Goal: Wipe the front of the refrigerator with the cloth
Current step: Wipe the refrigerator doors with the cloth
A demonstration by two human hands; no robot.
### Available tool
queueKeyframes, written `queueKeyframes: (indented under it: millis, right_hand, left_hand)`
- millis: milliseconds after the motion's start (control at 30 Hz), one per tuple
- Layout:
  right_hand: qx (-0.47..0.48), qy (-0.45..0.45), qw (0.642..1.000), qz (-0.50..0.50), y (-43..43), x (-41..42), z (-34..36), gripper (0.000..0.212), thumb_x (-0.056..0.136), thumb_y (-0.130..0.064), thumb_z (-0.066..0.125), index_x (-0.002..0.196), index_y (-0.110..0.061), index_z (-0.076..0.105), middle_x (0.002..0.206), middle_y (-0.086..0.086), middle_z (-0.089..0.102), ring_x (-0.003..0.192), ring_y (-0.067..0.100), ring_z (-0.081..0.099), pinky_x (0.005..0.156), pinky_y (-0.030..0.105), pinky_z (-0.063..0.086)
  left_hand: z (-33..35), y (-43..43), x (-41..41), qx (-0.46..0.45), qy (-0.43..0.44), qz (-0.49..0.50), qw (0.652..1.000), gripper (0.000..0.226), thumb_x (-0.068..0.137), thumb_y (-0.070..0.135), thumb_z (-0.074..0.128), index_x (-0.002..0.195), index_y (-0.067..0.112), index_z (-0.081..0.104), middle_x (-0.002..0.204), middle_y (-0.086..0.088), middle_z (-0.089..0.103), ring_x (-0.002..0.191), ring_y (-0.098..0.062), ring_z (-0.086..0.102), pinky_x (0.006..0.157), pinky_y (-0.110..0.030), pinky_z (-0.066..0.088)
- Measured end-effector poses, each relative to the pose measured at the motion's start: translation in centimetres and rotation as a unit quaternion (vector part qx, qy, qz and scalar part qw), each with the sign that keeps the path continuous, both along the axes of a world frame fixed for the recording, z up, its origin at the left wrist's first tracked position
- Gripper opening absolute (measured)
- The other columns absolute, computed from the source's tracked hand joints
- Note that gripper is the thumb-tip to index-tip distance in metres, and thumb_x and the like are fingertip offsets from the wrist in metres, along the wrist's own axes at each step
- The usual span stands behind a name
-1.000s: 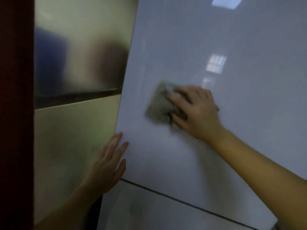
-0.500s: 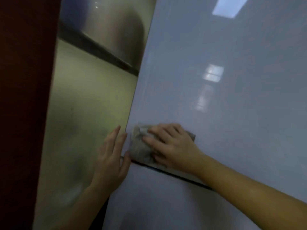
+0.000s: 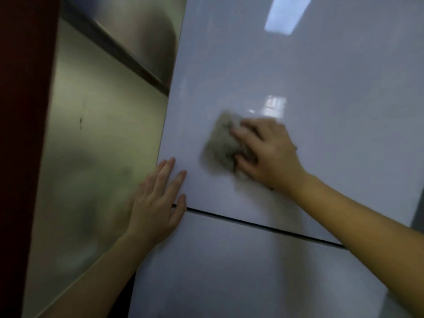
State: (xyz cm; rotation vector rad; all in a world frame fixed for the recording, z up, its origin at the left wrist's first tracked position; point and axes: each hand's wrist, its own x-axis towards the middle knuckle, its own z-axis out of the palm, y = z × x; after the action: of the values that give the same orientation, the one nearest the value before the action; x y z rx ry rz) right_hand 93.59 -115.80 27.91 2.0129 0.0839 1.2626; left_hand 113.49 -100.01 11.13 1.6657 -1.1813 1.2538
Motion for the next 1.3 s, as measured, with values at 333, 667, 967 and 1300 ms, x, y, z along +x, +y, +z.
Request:
queueKeyframes:
  millis: [333,667,967,1300]
  right_hand:
    - [-0.133,0.110,0.985,0.014,-4.3,-5.9,-5.1,0.038,0.094,-0.031,0.064,0.127,-0.013,0.070,0.125,0.016,0.068,0.106,0.036,0.065,0.085,0.041,0.052]
    - [0.050,-0.148,0.988,-0.011,-6.0,-8.2,7.3,0.054,0.088,-0.039,0.061,0.138,-0.019,0.058,0.134,0.013,0.056,0.119,0.036,0.053,0.099,0.041,0.038]
    - [-0.152,0.194,0.969,0.004,-7.1,-11.6,-7.0,0.042,0.104,-0.039,0.039,0.127,-0.021,0.070,0.124,0.009,0.070,0.108,0.028,0.066,0.085,0.036,0.053]
    - [0.067,-0.149,0.985,-0.056,-10.2,-17.5,8.9,0.055,0.089,-0.035,0.064,0.139,-0.014,0.057,0.134,0.016,0.055,0.117,0.038,0.053,0.095,0.044,0.041]
  left_hand:
    - [0.6,-2.3,-1.0,-0.024,-0.009,0.041,0.999,0.057,0.095,0.041,0.038,0.145,0.015,0.047,0.158,-0.015,0.036,0.145,-0.035,0.034,0.110,-0.049,0.033]
    - [7.9,-4.5,-4.1,-0.037,-0.019,0.035,0.998,0.056,0.095,0.041,0.038,0.144,0.016,0.047,0.157,-0.016,0.037,0.145,-0.035,0.035,0.113,-0.050,0.030]
    - [10.8,-5.7,-6.4,-0.021,-0.047,0.026,0.998,0.056,0.094,0.042,0.039,0.143,0.016,0.048,0.158,-0.015,0.035,0.146,-0.035,0.032,0.114,-0.049,0.028]
    - [15.0,-7.9,-10.1,-0.013,-0.096,-0.009,0.995,0.052,0.095,0.038,0.041,0.140,0.013,0.051,0.156,-0.017,0.038,0.145,-0.035,0.036,0.114,-0.049,0.029]
